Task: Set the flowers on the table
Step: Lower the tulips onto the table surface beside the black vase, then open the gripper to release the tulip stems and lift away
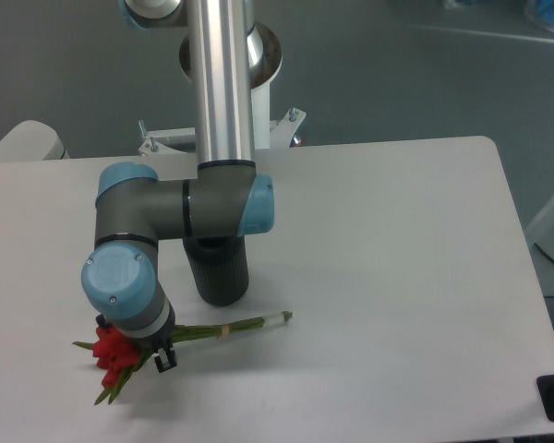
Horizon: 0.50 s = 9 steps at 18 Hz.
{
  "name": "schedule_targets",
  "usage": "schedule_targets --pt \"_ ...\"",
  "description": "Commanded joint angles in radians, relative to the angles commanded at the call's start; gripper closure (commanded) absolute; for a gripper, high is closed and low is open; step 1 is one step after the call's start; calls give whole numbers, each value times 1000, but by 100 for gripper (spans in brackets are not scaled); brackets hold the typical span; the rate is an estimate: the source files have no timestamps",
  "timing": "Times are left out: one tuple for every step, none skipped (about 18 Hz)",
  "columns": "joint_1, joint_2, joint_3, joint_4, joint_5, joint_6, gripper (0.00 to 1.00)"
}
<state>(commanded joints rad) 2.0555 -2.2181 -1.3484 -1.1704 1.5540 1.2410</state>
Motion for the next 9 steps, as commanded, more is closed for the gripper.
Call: schedule_targets --pt "0 -2 0 0 -6 2 1" --pt "0 0 2 0 -8 2 0" --pt "0 0 2 -2 -8 2 0" --pt "0 3 3 -2 -8 2 0" --pt "2 6 6 -3 -9 0 0" --pt "2 11 8 -3 -11 0 0" --pt "5 15 8 -3 -12 0 0" --pt "6 18 9 -3 -14 0 0" --pt "12 18 11 -3 -20 0 0"
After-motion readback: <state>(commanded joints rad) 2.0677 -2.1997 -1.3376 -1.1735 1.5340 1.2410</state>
